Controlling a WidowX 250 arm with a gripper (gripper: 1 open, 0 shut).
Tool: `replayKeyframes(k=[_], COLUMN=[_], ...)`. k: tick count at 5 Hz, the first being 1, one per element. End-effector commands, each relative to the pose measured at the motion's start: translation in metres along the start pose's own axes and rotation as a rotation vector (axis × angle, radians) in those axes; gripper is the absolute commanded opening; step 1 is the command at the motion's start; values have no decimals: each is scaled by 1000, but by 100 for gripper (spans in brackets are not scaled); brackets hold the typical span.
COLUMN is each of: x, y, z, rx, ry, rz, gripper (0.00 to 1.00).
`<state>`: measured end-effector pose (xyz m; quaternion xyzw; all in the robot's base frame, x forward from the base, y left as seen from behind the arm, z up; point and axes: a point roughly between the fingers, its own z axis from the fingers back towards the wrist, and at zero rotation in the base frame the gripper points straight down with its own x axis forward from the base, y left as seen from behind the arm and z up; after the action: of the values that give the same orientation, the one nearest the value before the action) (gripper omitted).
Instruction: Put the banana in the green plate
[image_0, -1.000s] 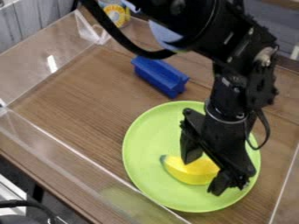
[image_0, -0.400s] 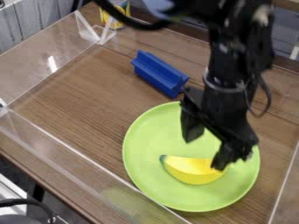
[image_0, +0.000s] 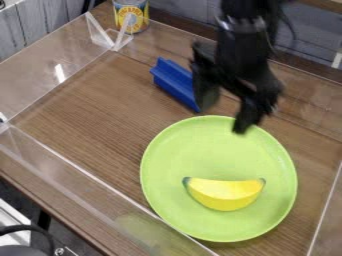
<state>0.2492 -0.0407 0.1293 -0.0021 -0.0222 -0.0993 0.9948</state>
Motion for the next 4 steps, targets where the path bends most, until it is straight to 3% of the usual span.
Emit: replayKeyframes(k=[1, 4], x=[13, 24], y=[28, 43], z=[26, 11], rx=[4, 1], ry=[-60, -49], rz=[5, 10], gripper=[100, 100])
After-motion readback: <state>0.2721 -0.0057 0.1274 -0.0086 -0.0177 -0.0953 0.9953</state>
